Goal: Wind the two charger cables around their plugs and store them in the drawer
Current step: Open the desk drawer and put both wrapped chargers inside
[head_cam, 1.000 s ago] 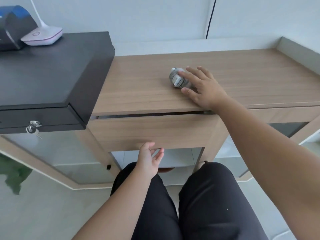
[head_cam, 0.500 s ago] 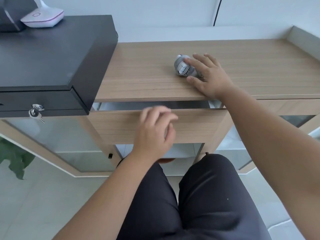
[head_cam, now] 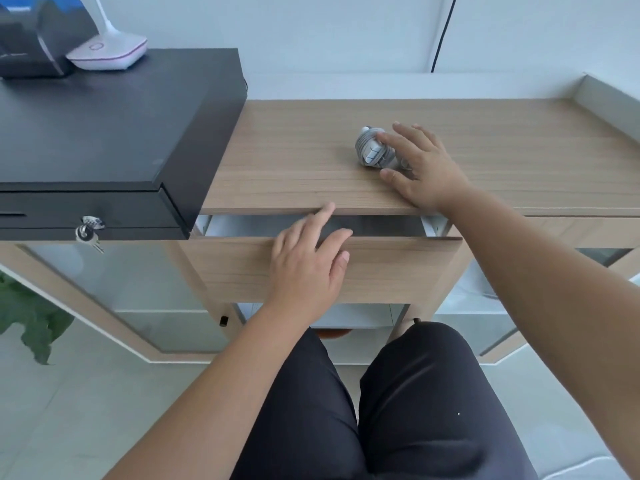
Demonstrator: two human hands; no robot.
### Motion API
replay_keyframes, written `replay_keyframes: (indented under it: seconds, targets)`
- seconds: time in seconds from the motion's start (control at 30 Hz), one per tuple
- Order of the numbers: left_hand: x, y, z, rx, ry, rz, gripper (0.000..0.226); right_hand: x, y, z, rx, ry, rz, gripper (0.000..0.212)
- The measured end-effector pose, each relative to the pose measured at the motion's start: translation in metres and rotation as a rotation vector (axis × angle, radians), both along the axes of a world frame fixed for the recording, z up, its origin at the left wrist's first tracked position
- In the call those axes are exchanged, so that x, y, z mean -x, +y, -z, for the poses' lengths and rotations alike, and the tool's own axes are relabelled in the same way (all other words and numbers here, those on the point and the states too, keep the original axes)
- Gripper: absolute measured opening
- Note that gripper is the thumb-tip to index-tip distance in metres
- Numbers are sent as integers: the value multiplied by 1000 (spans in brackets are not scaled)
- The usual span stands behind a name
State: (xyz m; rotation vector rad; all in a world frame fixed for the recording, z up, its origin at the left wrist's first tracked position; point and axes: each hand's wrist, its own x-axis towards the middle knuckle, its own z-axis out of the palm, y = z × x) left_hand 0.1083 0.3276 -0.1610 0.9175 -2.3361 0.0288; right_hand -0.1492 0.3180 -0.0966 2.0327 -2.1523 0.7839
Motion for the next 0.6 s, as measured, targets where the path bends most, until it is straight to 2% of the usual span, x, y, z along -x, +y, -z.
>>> replay_keyframes:
  seconds: [0.2, 0.33, 0.43, 0.5, 0.6]
  targets:
    - [-10, 17, -6, -49, -20, 42, 29, 0, -1, 0, -1, 0, 3, 59]
    - [1, 8, -46, -217, 145, 112, 26, 0, -1, 2, 34, 4, 1, 62]
    - [23, -28, -85, -204, 273, 110, 25, 3, -1, 2, 59, -88, 54, 69]
    - [45, -58, -103, -273, 236, 122, 37, 6, -2, 1, 55, -185, 99, 74]
    - [78, -89, -116, -500, 54, 152, 71, 8, -2, -2, 50, -267, 139, 74]
